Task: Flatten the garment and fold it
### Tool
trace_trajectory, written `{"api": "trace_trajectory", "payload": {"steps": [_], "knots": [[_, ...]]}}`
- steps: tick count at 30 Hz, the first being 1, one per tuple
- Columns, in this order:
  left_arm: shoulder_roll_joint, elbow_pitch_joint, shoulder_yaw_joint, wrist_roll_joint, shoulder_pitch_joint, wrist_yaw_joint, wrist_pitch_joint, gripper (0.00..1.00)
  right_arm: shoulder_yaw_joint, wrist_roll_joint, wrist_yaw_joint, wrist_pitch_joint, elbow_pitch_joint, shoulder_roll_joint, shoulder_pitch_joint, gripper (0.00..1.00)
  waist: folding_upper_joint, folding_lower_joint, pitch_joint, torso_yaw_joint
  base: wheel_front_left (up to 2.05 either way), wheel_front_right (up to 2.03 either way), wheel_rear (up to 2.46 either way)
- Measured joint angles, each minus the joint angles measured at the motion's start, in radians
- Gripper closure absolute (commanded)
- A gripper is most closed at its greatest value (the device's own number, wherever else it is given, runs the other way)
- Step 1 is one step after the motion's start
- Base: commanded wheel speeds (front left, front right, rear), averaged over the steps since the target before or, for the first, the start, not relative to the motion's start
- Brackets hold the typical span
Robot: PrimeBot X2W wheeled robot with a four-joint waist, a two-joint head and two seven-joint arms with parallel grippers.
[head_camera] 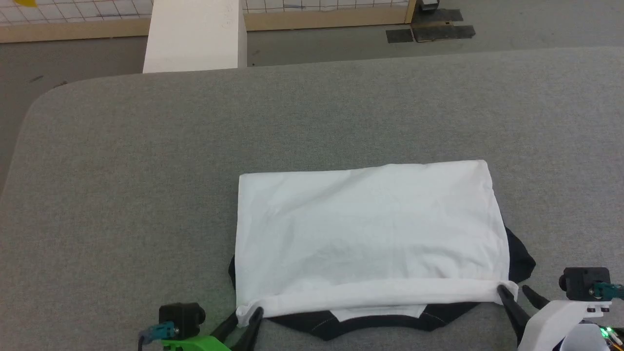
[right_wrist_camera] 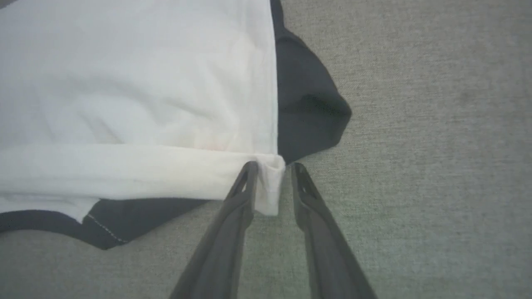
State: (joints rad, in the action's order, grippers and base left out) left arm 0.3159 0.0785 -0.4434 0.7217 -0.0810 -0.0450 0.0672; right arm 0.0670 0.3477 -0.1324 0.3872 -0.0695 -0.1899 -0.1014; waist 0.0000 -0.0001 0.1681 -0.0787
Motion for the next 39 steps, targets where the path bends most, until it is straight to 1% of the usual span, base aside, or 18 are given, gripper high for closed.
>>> {"api": "trace_trajectory", "payload": {"steps": [3, 6, 8, 12, 15, 18, 22, 26, 29, 33, 39], "knots": [[-0.010, 0.000, 0.003, 0.000, 0.000, 0.000, -0.027, 0.00, 0.023, 0.000, 0.000, 0.000, 0.012, 0.012, -0.004, 0.00, 0.0000, 0.0000, -0.009, 0.003, 0.00, 0.00, 0.00], [-0.008, -0.011, 0.031, -0.012, 0.001, -0.010, -0.088, 0.00, 0.059, 0.012, 0.000, 0.000, 0.052, 0.033, -0.009, 0.00, 0.0000, 0.0000, -0.020, 0.008, 0.00, 0.00, 0.00], [-0.007, -0.028, 0.056, -0.031, 0.003, -0.021, -0.154, 0.00, 0.096, 0.052, 0.000, -0.008, 0.085, 0.060, -0.010, 0.00, 0.0000, 0.0000, -0.029, 0.011, 0.00, 0.00, 0.00], [-0.013, -0.036, 0.103, -0.080, 0.023, -0.052, -0.272, 0.00, 0.144, 0.114, 0.000, -0.012, 0.110, 0.082, -0.003, 0.00, 0.0000, 0.0000, -0.042, 0.015, 0.00, 0.00, 0.00], [-0.036, -0.032, 0.144, -0.109, 0.057, -0.064, -0.311, 0.00, 0.177, 0.164, 0.000, 0.001, 0.104, 0.088, 0.028, 0.00, 0.0000, 0.0000, -0.047, 0.016, 0.00, 0.00, 0.00], [-0.065, -0.028, 0.188, -0.156, 0.093, -0.076, -0.320, 0.00, 0.208, 0.204, 0.000, 0.019, 0.062, 0.087, 0.084, 0.00, 0.0000, 0.0000, -0.044, 0.017, 0.00, 0.00, 0.00], [-0.123, -0.058, 0.265, -0.263, 0.133, -0.081, -0.321, 0.00, 0.235, 0.236, 0.000, 0.059, -0.026, 0.075, 0.165, 0.00, 0.0000, 0.0000, -0.033, 0.022, 0.00, 0.00, 0.00], [-0.160, -0.076, 0.323, -0.381, 0.147, -0.083, -0.323, 0.00, 0.248, 0.244, 0.000, 0.131, -0.134, 0.057, 0.238, 0.00, 0.0000, 0.0000, -0.016, 0.028, 0.00, 0.00, 0.00], [-0.189, -0.096, 0.359, -0.439, 0.148, -0.086, -0.324, 0.00, 0.248, 0.233, 0.000, 0.178, -0.206, 0.036, 0.277, 0.00, 0.0000, 0.0001, -0.004, 0.035, 0.00, 0.00, 0.00], [-0.217, -0.111, 0.390, -0.466, 0.147, -0.069, -0.325, 0.00, 0.234, 0.245, 0.000, 0.243, -0.276, 0.022, 0.317, 0.00, 0.0000, 0.0001, 0.011, 0.047, 0.00, 0.00, 0.00], [-0.237, -0.113, 0.421, -0.506, 0.144, -0.036, -0.325, 0.00, 0.198, 0.271, 0.000, 0.338, -0.317, -0.001, 0.349, 0.00, 0.0000, 0.0001, 0.020, 0.060, 0.00, 0.00, 0.00]]}}
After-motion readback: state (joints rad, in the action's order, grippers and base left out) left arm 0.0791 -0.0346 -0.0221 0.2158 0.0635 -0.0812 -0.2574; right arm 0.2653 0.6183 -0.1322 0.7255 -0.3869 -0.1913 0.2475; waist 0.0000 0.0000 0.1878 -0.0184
